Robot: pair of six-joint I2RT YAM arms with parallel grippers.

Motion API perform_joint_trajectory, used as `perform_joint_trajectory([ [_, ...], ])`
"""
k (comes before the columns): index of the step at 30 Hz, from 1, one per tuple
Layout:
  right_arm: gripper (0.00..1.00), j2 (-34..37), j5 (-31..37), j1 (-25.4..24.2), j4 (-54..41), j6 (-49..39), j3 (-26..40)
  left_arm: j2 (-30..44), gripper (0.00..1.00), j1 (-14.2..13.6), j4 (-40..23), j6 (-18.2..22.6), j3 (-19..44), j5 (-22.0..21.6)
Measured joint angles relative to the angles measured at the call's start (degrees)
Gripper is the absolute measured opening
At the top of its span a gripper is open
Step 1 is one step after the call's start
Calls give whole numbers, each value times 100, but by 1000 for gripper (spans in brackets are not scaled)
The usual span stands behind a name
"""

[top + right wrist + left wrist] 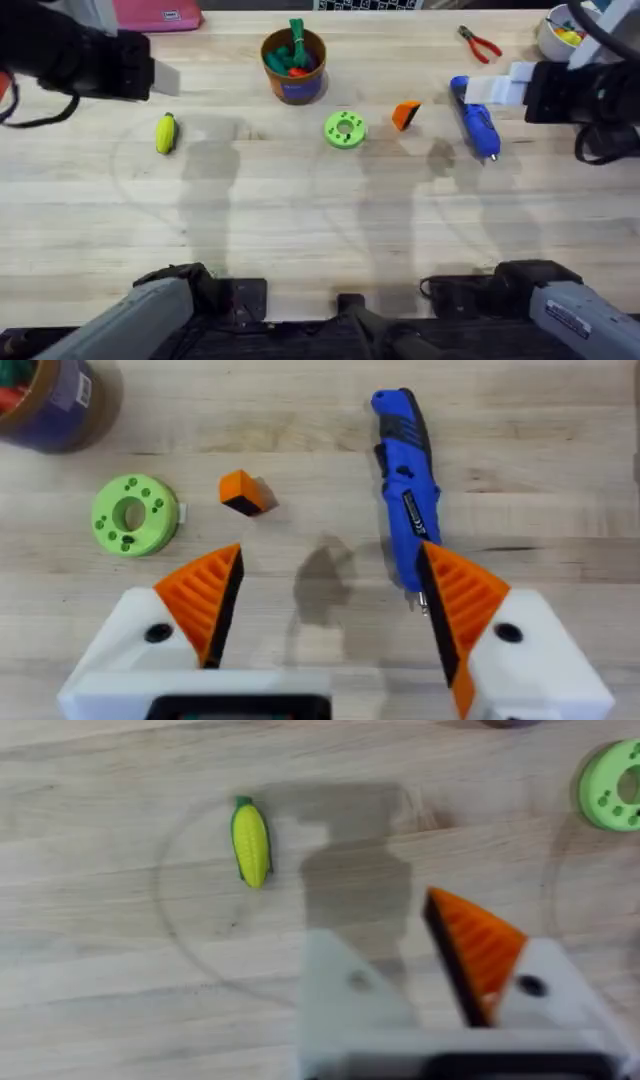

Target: Pick up the gripper from the table and insert it into the empty holder that is missing its gripper. Then pick up a screw, insert it into the mounting hole, and use the screwdriver to tighten it. Finally, clean up the table by picking up the vegetable and placing it into the bucket.

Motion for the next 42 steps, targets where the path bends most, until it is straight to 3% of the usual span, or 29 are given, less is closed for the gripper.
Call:
perform_joint_trajectory([
  [5, 994, 0, -1, 0, 0, 0, 0, -504, 913, 0, -344, -162, 0, 47],
  [6, 994, 0, -1, 0, 0, 0, 0, -588, 948, 0, -396, -172, 0, 72],
  [22, 994, 0, -1, 0, 0, 2, 0, -2440, 965, 0, -364, -491, -127, 188],
  [42, 994, 0, -1, 0, -1, 2, 0, -2560, 968, 0, -606, -553, -174, 819],
])
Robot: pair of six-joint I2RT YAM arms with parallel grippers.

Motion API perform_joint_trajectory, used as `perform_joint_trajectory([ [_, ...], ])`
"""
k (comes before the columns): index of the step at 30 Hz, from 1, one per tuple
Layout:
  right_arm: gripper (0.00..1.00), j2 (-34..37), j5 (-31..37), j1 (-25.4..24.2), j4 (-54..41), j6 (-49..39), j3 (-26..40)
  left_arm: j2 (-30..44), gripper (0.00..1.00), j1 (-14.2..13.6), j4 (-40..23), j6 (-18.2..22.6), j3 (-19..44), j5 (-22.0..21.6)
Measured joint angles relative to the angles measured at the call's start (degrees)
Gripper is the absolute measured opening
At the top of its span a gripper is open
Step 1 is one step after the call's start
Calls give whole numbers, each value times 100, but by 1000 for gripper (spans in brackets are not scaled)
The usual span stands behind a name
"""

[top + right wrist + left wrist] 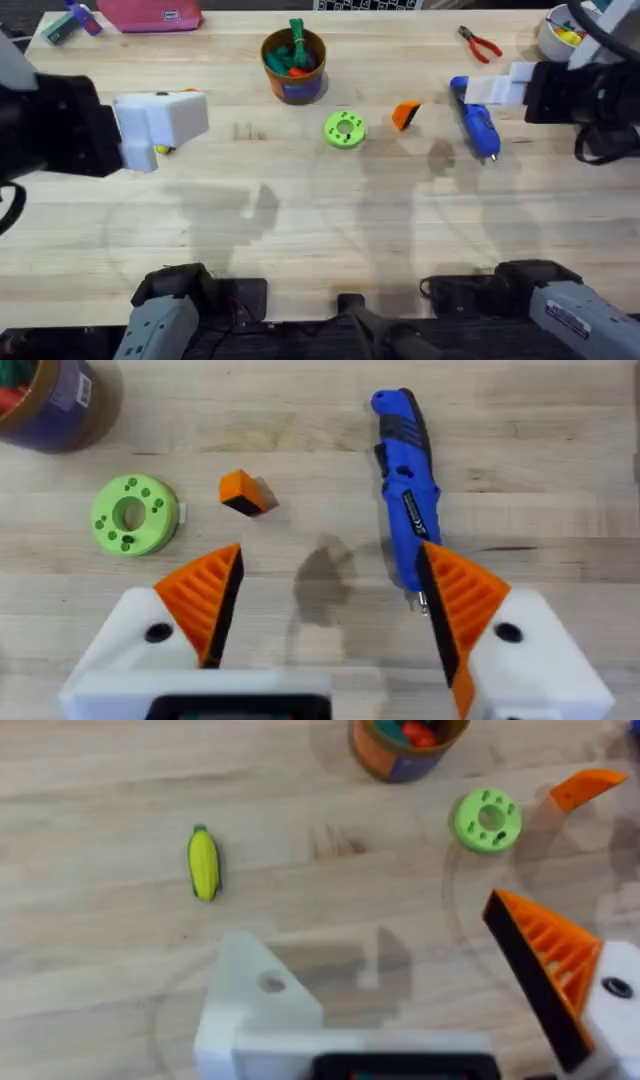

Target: Pick up the gripper from the table and insert it into the empty holder that is missing its gripper. Then pick up a screw, insert it into the mounting hole, and use the screwdriver to tighten it. Finally, clean up the table by picking up the vegetable and placing it into the bucket.

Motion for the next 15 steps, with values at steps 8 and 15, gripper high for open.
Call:
perform_joint_trajectory([
  [8, 994, 0, 0, 0, 1, 0, 0, -322, 967, -70, 2207, 254, -1376, 462],
  [15, 994, 0, 0, 0, 1, 0, 0, -1390, 967, -473, 5042, 321, -3898, 1017],
])
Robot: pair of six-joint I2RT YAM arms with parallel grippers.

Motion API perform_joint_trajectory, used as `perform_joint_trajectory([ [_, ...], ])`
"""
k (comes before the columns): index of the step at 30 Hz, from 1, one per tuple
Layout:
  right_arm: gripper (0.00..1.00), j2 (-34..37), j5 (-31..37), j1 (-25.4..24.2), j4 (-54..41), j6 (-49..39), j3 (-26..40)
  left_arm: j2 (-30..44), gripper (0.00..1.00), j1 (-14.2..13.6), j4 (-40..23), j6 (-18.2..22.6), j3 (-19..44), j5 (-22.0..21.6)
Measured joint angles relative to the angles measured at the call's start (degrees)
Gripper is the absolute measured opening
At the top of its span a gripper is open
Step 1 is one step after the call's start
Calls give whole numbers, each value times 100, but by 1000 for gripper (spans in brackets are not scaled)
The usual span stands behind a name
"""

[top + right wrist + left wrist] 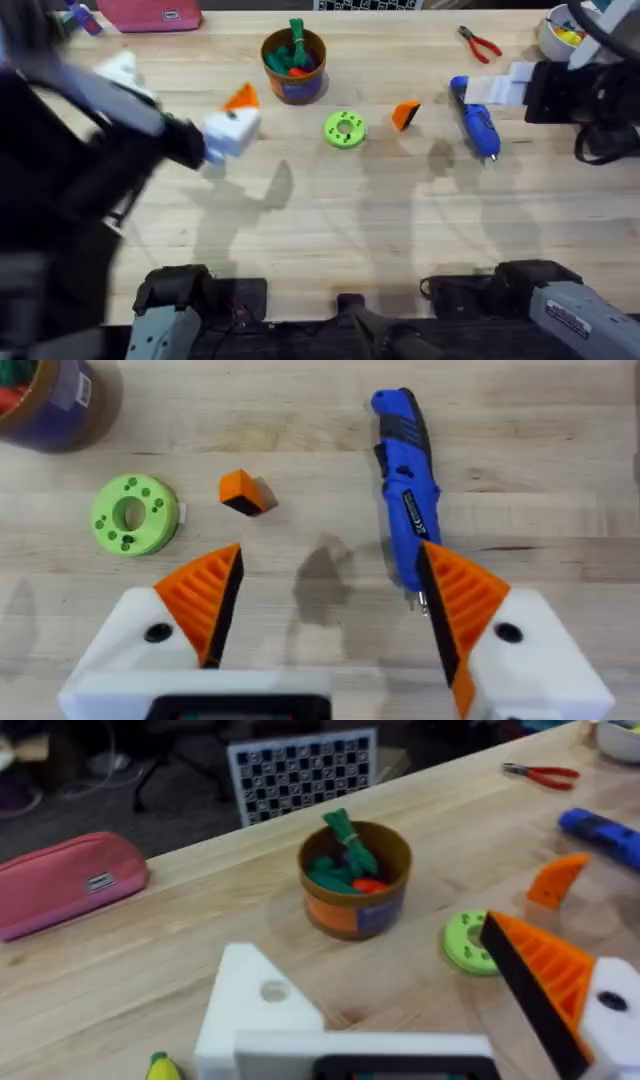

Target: Pick up the gripper from the table and insert it into the empty holder that is missing its gripper. Then pick up a screw, insert it into the mounting hole, and use the screwdriver to tighten it. Finally, clean up the table by picking up the vegetable and placing it into the bucket.

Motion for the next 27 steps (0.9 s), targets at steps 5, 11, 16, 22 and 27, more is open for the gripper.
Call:
perform_joint_trajectory([
  [5, 990, 0, 0, 0, -2, 0, 0, -983, 967, -263, 1264, 27, -1427, 502],
  [11, 994, 0, 1, 0, -1, 13, 0, -2255, 967, -568, 1756, 14, -2586, 1118],
  [16, 994, -2, 0, 0, -2, 15, 0, -2953, 968, -624, 2178, -387, -3027, 1380],
  [22, 994, 0, 0, 0, 0, 13, 0, -2960, 968, -624, 2762, -1007, -3278, 1508],
  [27, 994, -1, 0, 0, -2, 15, 0, -2961, 968, -624, 2452, -1322, -3278, 1897],
])
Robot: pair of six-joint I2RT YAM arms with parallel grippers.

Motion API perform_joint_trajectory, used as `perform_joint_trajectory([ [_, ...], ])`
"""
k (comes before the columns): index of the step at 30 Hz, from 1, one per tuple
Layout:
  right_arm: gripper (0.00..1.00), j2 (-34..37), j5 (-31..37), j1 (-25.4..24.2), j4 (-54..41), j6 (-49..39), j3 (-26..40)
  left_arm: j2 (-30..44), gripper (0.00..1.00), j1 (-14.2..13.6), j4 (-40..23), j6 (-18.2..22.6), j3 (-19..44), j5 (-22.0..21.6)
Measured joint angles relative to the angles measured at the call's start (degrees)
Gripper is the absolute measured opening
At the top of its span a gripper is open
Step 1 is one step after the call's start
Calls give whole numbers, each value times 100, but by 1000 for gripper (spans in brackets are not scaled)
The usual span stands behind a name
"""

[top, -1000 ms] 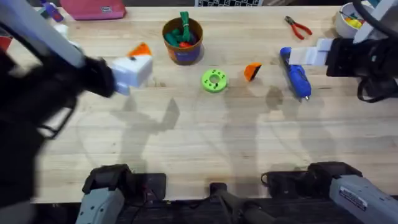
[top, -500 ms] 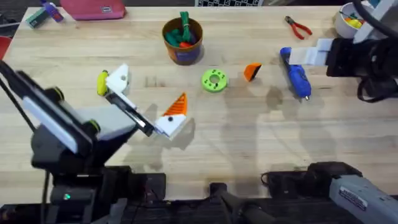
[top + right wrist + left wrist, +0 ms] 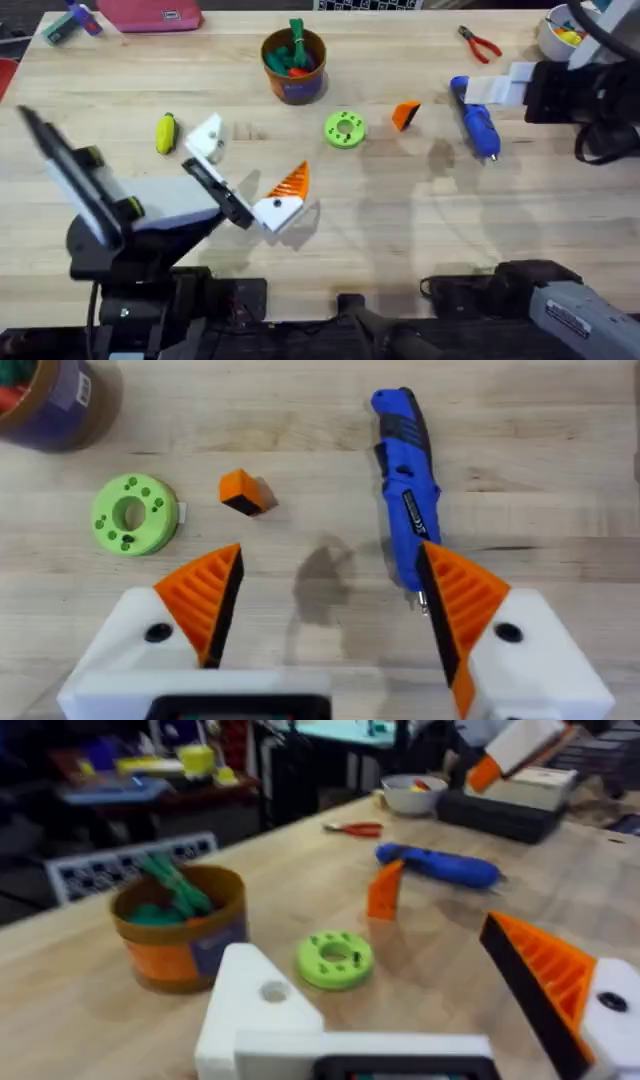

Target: Pick up the gripper from the table and insert it into the empty holder that is missing its gripper. Then pick up a screw, insert it into the mounting hole, and use the screwdriver to tighten it. Finally, clean up the table by picking up the vegetable and placing it into the bucket.

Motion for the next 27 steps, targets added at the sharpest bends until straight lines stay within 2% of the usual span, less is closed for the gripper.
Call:
perform_joint_trajectory([
  [5, 994, 1, 0, 0, 2, -2, 0, 1, 968, 0, -764, 34, -9, 635],
  [9, 994, 1, 0, 0, 2, -2, 0, -1, 968, 0, -918, 513, 20, 1402],
  [13, 994, 1, 1, 0, 0, -2, 0, 1, 969, 0, -978, 649, 20, 1843],
  [19, 994, 1, 0, 0, 0, -1, 0, 0, 970, 0, -1012, 644, 20, 2058],
  [27, 994, 1, 0, 0, 0, 0, 0, 1, 970, 0, -1004, 586, 20, 2048],
])
